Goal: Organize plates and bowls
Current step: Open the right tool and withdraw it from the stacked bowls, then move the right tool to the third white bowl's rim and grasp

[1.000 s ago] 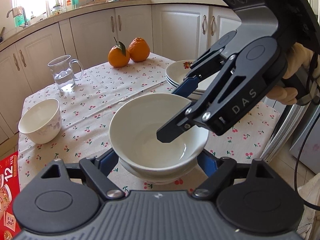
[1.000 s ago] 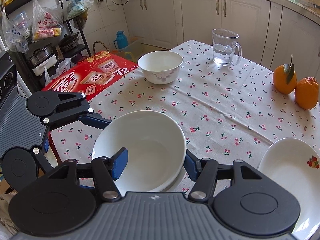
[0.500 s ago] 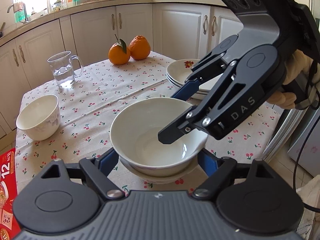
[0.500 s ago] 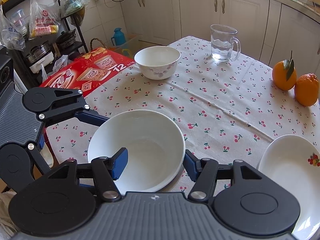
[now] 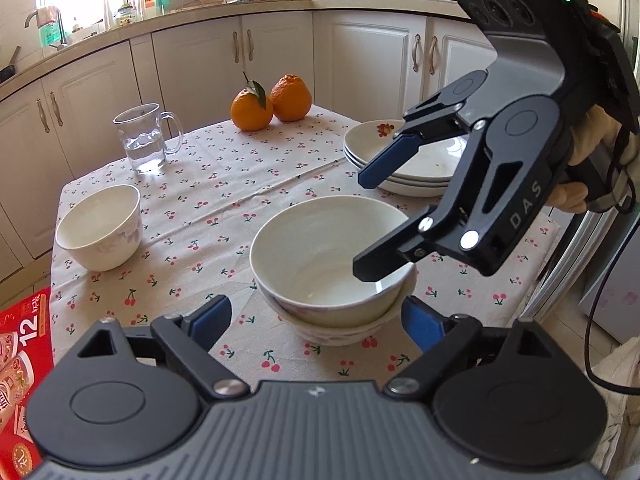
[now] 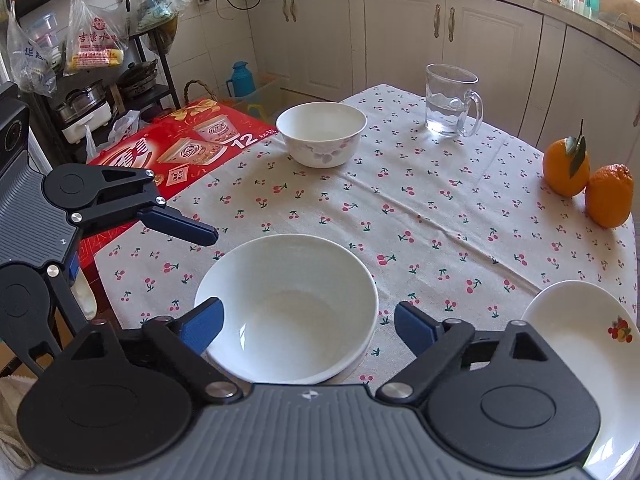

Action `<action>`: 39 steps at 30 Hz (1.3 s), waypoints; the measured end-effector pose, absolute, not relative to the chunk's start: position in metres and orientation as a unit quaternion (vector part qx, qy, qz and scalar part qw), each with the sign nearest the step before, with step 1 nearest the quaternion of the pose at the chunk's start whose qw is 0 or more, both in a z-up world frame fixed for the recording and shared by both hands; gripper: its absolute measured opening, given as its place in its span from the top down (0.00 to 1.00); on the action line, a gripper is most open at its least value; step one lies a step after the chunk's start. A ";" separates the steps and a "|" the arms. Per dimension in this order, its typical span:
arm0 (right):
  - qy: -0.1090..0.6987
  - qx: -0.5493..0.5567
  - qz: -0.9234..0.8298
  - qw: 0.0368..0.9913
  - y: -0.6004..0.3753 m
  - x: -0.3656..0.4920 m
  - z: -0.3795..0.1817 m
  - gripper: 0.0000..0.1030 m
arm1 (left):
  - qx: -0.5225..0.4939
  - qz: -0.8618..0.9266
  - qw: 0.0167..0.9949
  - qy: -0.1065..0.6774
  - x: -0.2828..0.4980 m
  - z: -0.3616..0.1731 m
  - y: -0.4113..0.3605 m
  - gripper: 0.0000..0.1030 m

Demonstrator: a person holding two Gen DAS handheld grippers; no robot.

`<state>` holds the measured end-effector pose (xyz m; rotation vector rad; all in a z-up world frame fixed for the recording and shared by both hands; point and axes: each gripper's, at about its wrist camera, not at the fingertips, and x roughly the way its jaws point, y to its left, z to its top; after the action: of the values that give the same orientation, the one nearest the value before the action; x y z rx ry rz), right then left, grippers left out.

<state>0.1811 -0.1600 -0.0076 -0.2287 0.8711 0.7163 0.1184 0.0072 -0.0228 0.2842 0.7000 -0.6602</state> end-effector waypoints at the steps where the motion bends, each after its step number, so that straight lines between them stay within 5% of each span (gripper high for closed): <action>1: 0.410 -0.114 0.339 0.839 -0.159 0.180 -0.008 0.05 | 0.134 -0.314 0.878 0.336 0.118 -0.022 0.010 0.11; 16: 0.394 -0.129 0.334 0.846 -0.154 0.179 0.006 0.01 | 0.127 -0.268 0.903 0.310 0.118 -0.012 0.051 0.11; 39: 0.392 -0.151 0.381 0.823 -0.065 0.325 0.016 0.00 | 0.075 -0.161 0.936 0.303 0.257 -0.046 0.110 0.06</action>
<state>0.3249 -0.0649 0.0162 -0.3212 0.8340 0.8106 0.2575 0.1097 -0.0459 0.1530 0.6202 -0.3292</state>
